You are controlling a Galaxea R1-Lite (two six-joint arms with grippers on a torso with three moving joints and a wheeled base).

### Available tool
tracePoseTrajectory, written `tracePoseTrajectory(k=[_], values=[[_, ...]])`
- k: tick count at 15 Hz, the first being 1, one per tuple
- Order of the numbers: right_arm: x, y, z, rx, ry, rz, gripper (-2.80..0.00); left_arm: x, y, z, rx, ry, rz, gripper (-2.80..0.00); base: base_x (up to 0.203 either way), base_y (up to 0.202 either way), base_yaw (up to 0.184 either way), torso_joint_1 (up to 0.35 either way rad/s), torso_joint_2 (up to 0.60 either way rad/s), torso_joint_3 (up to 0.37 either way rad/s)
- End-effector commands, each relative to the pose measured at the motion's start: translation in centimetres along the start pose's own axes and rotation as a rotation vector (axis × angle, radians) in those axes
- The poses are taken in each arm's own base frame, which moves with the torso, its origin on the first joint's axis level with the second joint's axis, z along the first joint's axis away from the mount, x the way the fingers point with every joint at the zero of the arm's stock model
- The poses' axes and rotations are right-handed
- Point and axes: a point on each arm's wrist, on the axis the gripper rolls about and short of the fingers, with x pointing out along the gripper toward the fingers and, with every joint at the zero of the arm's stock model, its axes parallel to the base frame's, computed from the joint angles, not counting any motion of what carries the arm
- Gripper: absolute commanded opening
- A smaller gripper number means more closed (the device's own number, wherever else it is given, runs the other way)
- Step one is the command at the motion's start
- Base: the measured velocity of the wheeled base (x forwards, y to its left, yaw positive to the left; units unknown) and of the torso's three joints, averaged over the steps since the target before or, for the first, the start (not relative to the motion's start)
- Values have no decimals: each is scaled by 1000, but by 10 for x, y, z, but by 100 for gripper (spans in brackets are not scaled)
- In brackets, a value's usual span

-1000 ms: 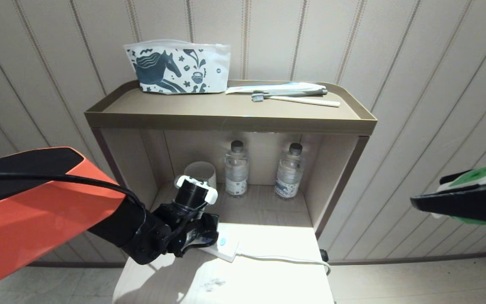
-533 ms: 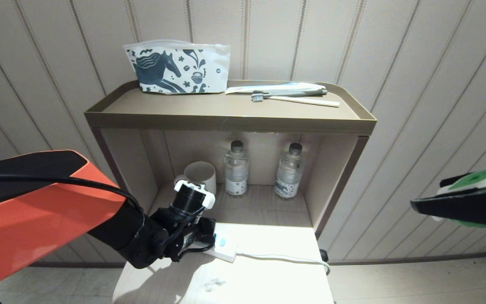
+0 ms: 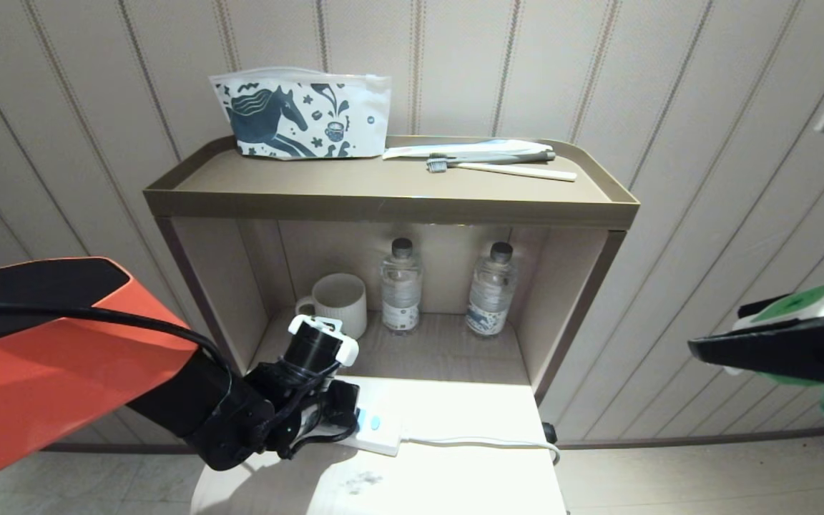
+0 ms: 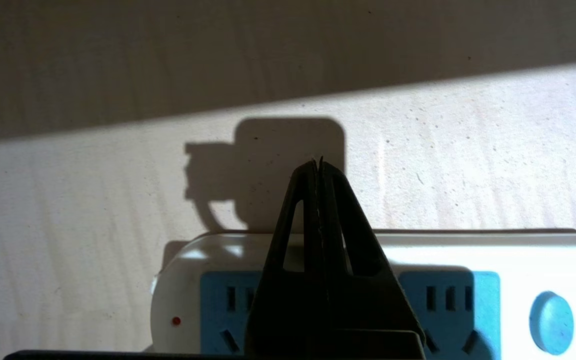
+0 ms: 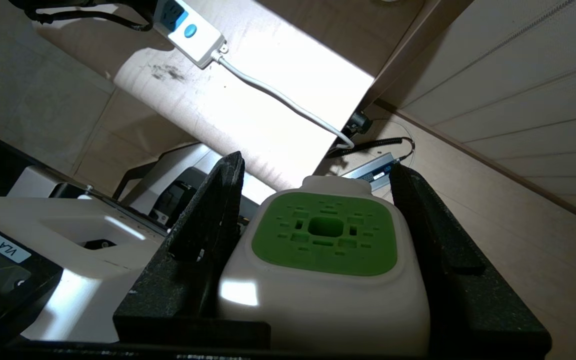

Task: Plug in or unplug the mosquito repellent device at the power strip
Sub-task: Insert the plug into the socket

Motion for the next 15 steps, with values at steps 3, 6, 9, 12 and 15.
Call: tracePoseTrajectory(k=[3, 6, 9, 12, 15], values=[[2, 0, 0, -2, 7, -5, -280, -15, -9, -3, 15, -15, -30, -280, 0, 0, 0, 0, 0, 0], [4, 1, 1, -2, 12, -6, -280, -22, -14, -7, 27, -27, -47, -280, 0, 0, 0, 0, 0, 0], [7, 3, 1, -6, 22, -6, -280, -22, -14, -14, 32, -24, -52, -280, 0, 0, 0, 0, 0, 0], [8, 3, 1, -6, 26, -8, -280, -19, -14, -16, 28, -19, -49, -280, 0, 0, 0, 0, 0, 0], [8, 3, 2, -6, 24, -8, -280, -18, -15, -13, 26, -30, -53, -280, 0, 0, 0, 0, 0, 0]])
